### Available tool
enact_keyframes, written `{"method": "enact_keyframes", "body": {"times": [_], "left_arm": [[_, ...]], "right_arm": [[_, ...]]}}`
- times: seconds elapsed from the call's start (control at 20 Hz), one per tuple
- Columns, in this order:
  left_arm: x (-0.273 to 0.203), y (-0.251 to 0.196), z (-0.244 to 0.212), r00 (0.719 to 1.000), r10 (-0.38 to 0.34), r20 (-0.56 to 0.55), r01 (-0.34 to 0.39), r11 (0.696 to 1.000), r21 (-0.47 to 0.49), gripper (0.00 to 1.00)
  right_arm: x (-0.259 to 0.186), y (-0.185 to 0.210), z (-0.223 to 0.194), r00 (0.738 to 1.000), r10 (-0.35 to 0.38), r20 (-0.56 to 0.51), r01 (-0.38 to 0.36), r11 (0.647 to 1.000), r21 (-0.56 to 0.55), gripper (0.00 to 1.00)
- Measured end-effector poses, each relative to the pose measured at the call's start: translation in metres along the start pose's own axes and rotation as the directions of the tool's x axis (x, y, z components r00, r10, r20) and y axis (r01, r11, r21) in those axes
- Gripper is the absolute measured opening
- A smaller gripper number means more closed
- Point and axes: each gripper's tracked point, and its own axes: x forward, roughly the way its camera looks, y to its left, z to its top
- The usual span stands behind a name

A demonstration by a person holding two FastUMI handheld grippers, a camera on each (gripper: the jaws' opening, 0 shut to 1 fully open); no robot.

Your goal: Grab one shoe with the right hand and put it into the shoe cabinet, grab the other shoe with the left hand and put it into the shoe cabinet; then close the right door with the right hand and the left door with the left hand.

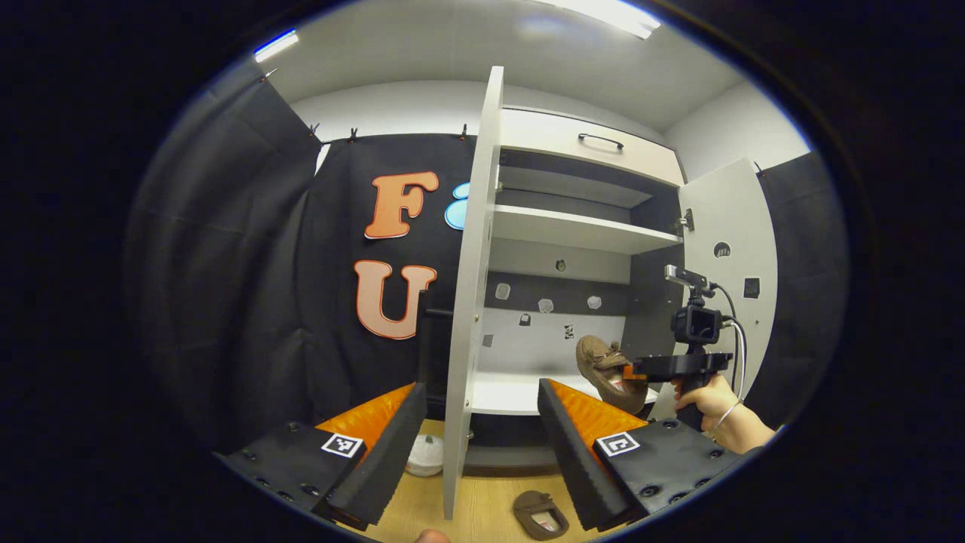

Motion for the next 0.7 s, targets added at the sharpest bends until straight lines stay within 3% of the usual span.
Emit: {"method": "enact_keyframes", "body": {"times": [0.3,0.55,0.65,0.7], "left_arm": [[-0.003,0.015,-0.005,0.998,0.053,-0.015,-0.053,0.999,0.011,0.96],[0.002,0.026,-0.015,0.994,0.102,-0.04,-0.101,0.994,0.032,0.96],[0.004,0.026,-0.016,0.993,0.108,-0.045,-0.107,0.994,0.018,0.96],[0.003,0.027,-0.016,0.993,0.112,-0.046,-0.112,0.994,0.013,0.96]], "right_arm": [[0.09,-0.012,0.011,0.999,-0.05,-0.018,0.051,0.999,0.02,0.01],[0.131,-0.012,-0.007,0.996,-0.05,-0.076,0.053,0.998,0.035,0.02],[0.13,-0.007,-0.003,0.998,-0.045,-0.054,0.046,0.998,0.031,0.1],[0.125,-0.008,0.005,0.998,-0.051,-0.026,0.052,0.998,0.026,0.19]]}}
